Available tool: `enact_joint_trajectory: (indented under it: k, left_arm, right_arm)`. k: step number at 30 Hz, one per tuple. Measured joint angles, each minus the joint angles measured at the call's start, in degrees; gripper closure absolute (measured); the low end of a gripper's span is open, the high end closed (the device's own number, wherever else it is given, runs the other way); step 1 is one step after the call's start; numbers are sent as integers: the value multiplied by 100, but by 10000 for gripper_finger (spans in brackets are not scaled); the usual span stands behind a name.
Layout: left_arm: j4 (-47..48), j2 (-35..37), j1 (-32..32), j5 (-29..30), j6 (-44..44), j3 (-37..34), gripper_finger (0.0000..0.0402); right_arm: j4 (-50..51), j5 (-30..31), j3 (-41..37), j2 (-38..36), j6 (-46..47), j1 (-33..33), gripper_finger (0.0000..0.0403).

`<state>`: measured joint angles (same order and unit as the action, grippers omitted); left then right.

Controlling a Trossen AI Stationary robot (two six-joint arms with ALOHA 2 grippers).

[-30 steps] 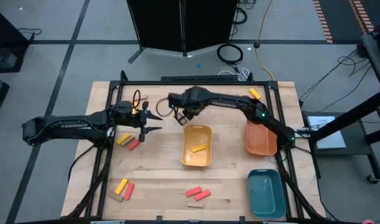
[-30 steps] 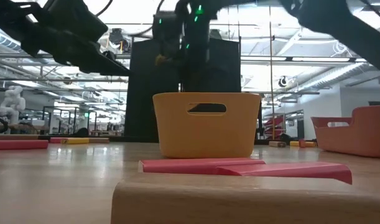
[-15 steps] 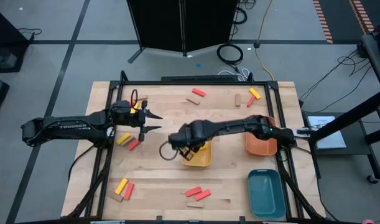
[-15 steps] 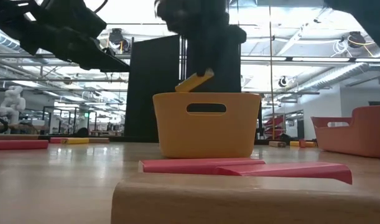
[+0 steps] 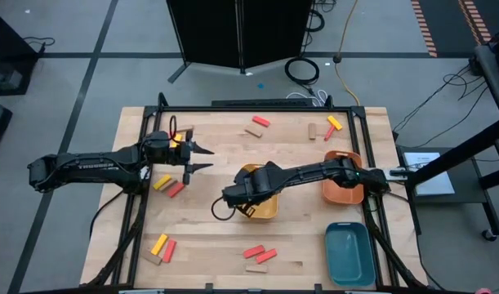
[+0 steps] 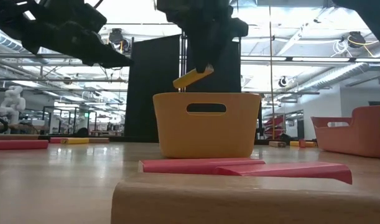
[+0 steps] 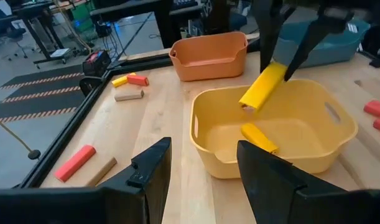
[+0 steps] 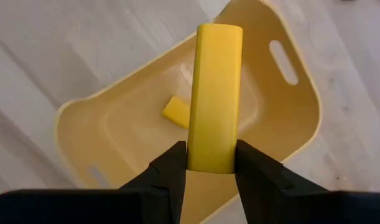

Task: Sort blocks
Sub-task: Put the yellow wooden block into the yellow bin

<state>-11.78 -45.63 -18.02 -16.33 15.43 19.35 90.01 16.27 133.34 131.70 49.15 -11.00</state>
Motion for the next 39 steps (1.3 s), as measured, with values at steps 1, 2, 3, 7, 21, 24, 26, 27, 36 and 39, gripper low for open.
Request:
enact_joint_trajectory:
  k: [1, 2, 3, 7, 21, 24, 26, 27, 36, 39]
  left_arm:
    - [-67, 0, 0, 82, -73, 0, 221]
    - [-125, 1, -2, 213, -160, 0, 221]
    - [-158, 2, -2, 363, -213, 0, 221]
    - [-112, 0, -5, 833, -292, 0, 221]
    - [-27, 0, -4, 1211, -284, 0, 221]
    - [-21, 0, -4, 1214, -168, 0, 221]
    - [-15, 0, -2, 1214, -154, 0, 221]
    - [-12, 0, -4, 1214, -154, 0, 221]
    - [230, 0, 0, 1214, 98, 0, 221]
    - [248, 0, 0, 1214, 145, 0, 221]
  right_arm:
    - [-1, 5, 0, 0, 0, 8, 293]
    - [0, 11, 0, 0, -5, 18, 293]
    - [0, 6, 0, 0, -16, 31, 293]
    - [11, -386, -93, 0, -203, 147, 283]
    - [5, -1080, -201, -694, -2067, 1102, 178]
    - [0, -646, -199, -1123, -2322, 1461, 179]
    - [-4, -559, -199, -1393, -2549, 1753, 183]
    - [-5, -561, -199, -1524, -2664, 1921, 185]
    - [0, -433, -199, -2137, -3363, 3796, 197]
    - [0, -419, -199, -2228, -3638, 4355, 197]
